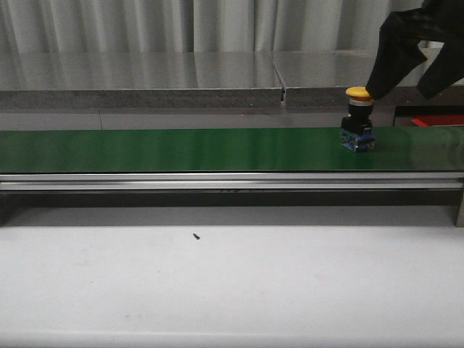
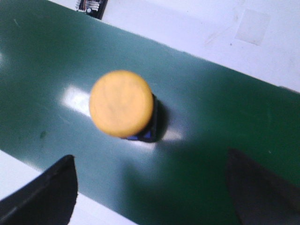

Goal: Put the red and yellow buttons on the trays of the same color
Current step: 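Grasp the second yellow button at the belt end with the right gripper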

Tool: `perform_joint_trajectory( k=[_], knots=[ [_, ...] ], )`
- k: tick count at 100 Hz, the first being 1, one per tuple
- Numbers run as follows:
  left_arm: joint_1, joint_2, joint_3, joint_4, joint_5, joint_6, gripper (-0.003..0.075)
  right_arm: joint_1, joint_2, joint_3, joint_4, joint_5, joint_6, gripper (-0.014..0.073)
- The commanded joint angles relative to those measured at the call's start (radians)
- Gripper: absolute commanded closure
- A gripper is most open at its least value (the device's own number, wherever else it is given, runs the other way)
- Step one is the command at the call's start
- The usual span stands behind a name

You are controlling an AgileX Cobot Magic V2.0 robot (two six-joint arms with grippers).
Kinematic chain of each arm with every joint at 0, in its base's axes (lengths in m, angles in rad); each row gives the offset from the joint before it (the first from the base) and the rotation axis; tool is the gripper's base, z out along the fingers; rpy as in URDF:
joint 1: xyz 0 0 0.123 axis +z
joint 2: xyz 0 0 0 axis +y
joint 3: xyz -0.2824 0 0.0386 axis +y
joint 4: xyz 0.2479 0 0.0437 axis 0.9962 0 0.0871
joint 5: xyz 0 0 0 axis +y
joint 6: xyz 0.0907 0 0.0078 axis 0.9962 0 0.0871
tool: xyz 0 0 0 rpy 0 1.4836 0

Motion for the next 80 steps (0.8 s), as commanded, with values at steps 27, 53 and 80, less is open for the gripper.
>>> perform_joint_trajectory(
  k=[27,53,80],
  knots=[
    [-0.008,-0.016,-0.028,-0.017,-0.057,-0.003,0.0739,0.002,0.068,-0.125,0.033,-0.025,0.004,-0.0009],
    [-0.008,-0.016,-0.028,-0.017,-0.057,-0.003,0.0739,-0.007,0.091,-0.132,0.023,0.01,0.071,0.0487],
    [-0.008,-0.016,-0.028,-0.017,-0.053,-0.003,0.0739,-0.082,-0.039,-0.133,-0.001,0.092,0.074,0.0507]
  ],
)
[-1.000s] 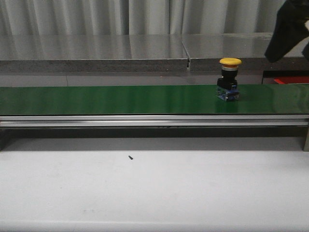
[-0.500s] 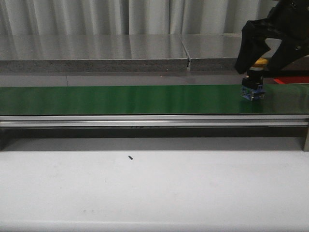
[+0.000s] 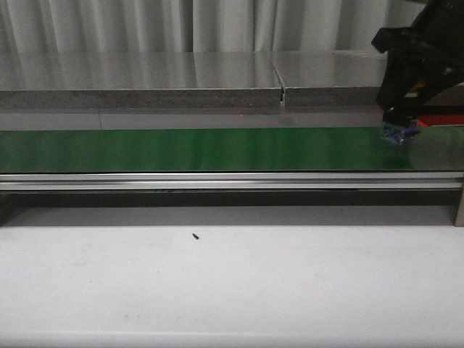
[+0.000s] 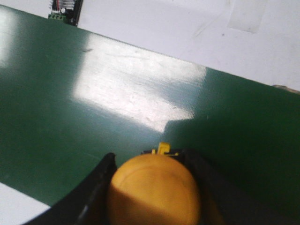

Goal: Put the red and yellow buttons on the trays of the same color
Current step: 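Grasp the second yellow button at the belt end with the right gripper, then lower the held yellow button into the yellow tray and release it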

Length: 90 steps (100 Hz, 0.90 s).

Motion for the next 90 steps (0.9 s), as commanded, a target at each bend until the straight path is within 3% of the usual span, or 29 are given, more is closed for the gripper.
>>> perform_joint_trajectory(
  k=[1,17,54,90],
  knots=[
    [-0.008,-0.016,-0.028,-0.017,-0.053,-0.003,0.0739,-0.048,-0.122,-0.032,0.005,0.025,0.004,0.0507],
    [-0.008,-0.016,-0.028,-0.017,-0.052,-0.003,0.0739,-0.187,-0.218,0.002,0.005,0.115,0.004,0.0507],
    [-0.008,-0.016,-0.028,-0.017,-0.049,-0.003,0.0739,-0.581,-0.339,0.249,0.025,0.083,0.004,0.0507],
    [-0.008,-0.016,-0.028,-0.017,-0.051,-0.003,0.0739,-0.693,-0.229,0.292,0.027,-0.06,0.004,0.0507]
  ],
)
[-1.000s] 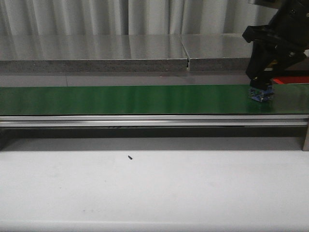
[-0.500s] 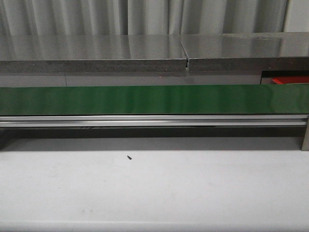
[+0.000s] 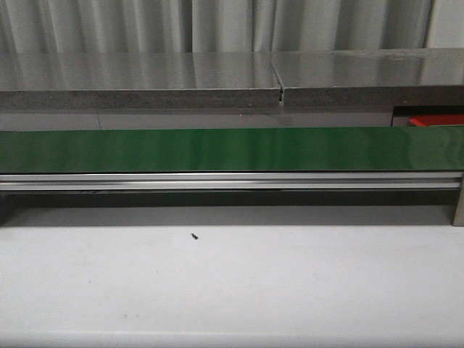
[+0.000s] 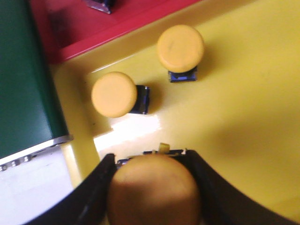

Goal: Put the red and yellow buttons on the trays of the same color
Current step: 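Lower the held yellow button into the yellow tray and release it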

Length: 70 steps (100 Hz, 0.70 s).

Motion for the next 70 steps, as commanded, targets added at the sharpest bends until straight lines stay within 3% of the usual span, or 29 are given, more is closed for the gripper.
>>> perform_joint_trajectory(
  k=[1,52,59,70],
  knots=[
    [-0.008,-0.016,-0.028,-0.017,-0.055,-0.003,0.0739,-0.012,0.008,-0.019,0.032,-0.061,-0.003,0.0507],
    [-0.008,-0.016,-0.028,-0.017,-0.055,-0.003,0.0739,-0.012,0.195,-0.019,0.035,-0.113,-0.003,0.0489],
    [-0.008,-0.016,-0.028,-0.017,-0.055,-0.003,0.0739,-0.012,0.197,-0.019,0.035,-0.113,-0.007,0.0427],
    [-0.008,-0.016,-0.028,-0.017,-0.055,-0.003,0.0739,-0.012,0.193,-0.019,0.035,-0.098,-0.015,0.0227]
  ],
)
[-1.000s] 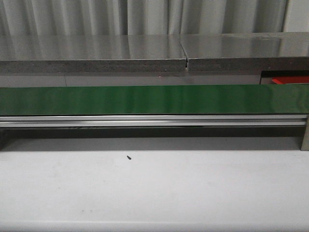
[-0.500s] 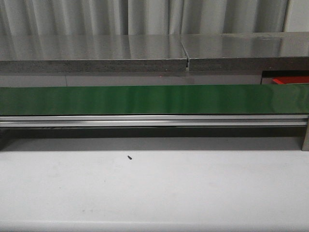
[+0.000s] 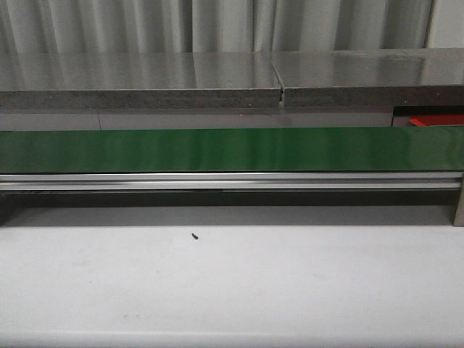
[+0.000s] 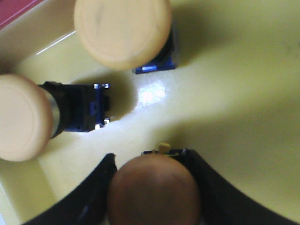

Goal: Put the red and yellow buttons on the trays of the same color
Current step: 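Lower the held yellow button into the yellow tray and release it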

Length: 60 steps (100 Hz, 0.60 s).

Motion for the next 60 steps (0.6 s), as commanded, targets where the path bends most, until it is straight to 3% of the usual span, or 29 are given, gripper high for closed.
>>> perform_joint_trajectory(
  k=[1,8,15,38,60],
  knots=[
    [-0.008,-0.016,-0.028,-0.017,-0.055,-0.003,0.0739,-0.005,-0.046,-0.019,0.023,-0.005,-0.015,0.0199],
    [-0.008,-0.016,-0.028,-0.017,-0.055,-0.003,0.0739,-0.005,-0.054,-0.019,0.023,0.006,-0.015,0.0081],
    [-0.008,-0.016,-0.028,-0.017,-0.055,-0.003,0.0739,-0.005,-0.071,-0.021,0.025,0.007,-0.015,0.0025],
    [-0.008,-0.016,-0.028,-0.017,-0.055,-0.003,0.0739,0.046,-0.208,-0.025,0.066,-0.023,-0.036,0.0021],
    [-0.008,-0.016,-0.028,-0.017,-0.061,-0.003,0.0739,0.254,-0.411,-0.023,0.059,-0.112,-0.088,0.0024]
  ],
)
